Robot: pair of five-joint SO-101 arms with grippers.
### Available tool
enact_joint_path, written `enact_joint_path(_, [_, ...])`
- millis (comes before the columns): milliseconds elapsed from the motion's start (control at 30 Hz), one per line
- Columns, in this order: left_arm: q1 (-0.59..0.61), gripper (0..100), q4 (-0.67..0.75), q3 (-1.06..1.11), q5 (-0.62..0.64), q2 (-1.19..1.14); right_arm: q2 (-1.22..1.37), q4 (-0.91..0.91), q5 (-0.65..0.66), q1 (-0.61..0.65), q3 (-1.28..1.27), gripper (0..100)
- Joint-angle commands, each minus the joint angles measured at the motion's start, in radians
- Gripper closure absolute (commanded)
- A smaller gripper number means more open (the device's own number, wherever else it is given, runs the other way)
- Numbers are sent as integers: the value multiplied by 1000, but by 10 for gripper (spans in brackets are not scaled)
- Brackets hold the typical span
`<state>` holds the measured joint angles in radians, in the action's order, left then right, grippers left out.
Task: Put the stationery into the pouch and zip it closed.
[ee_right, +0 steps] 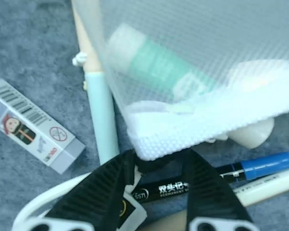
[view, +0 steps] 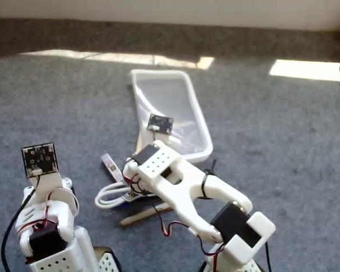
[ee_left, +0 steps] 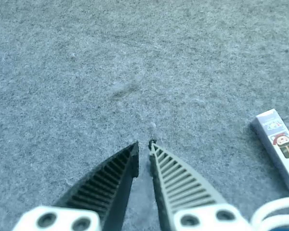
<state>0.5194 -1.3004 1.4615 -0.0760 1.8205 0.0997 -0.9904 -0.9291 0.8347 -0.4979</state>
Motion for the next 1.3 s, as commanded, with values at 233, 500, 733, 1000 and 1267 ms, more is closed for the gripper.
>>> enact_joint_path(233, [5,940,3,-4,5,4,-160,4,144,-22,-21,994])
enact_joint_path(500, [5,940,3,-4,5,4,-349,-85,353,-102,-33,994])
enact_joint_path(733, [4,940,3,-10,6,4,-447,-179,666,-119,-35,994])
enact_joint_path(1000, [-41,836,-5,-33,8,4,-456,-252,996,-119,-33,994])
enact_joint_path(1267, [-97,716,9,-81,14,4,-458,-274,1013,-120,-24,994])
